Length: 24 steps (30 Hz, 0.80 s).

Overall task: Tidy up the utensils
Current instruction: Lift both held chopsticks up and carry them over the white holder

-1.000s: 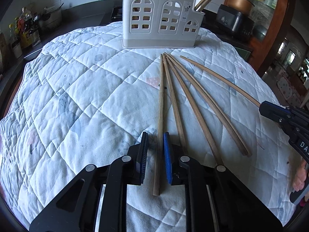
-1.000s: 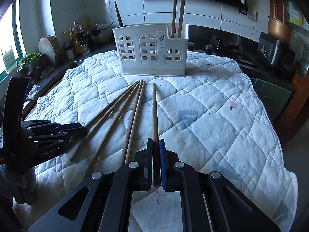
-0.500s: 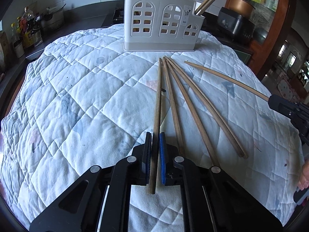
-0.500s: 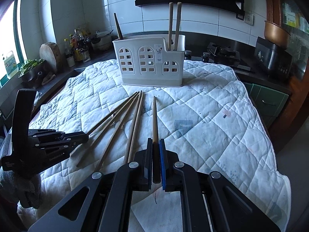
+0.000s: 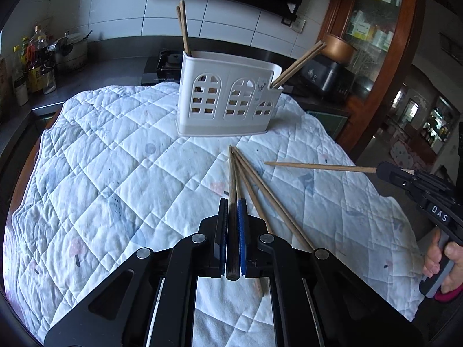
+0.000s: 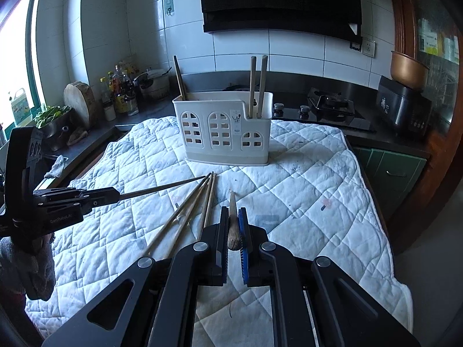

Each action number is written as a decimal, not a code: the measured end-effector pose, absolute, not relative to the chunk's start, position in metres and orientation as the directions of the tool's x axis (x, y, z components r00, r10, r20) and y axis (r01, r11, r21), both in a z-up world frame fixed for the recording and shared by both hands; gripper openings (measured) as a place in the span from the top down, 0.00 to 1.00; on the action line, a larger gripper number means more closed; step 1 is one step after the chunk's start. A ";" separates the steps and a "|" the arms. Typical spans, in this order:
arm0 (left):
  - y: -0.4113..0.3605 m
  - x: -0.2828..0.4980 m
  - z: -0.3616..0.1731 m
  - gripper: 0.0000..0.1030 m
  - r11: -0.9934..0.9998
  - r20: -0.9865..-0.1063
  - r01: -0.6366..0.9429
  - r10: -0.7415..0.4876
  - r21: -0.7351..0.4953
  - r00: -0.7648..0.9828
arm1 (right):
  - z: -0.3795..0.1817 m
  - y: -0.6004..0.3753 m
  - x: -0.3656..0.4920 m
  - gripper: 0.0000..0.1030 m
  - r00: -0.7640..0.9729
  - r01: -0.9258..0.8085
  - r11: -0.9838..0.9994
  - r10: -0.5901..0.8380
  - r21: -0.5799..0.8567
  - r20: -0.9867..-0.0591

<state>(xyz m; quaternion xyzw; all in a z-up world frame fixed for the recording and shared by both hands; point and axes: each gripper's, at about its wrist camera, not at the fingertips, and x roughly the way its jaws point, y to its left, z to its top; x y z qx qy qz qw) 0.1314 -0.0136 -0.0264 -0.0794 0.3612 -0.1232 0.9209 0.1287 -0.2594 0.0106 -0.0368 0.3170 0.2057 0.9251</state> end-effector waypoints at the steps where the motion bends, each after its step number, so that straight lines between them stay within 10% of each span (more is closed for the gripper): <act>1: -0.013 0.130 -0.023 0.94 0.956 -0.638 0.181 -0.289 -0.231 0.714 | 0.014 -0.259 0.129 0.93 0.717 -0.407 0.912 0.358 0.059 -0.598; 24: -0.021 0.161 0.056 0.95 0.950 -0.610 0.294 -0.297 -0.107 0.734 | 0.107 -0.240 0.167 0.94 0.722 -0.475 0.880 0.384 -0.008 -0.575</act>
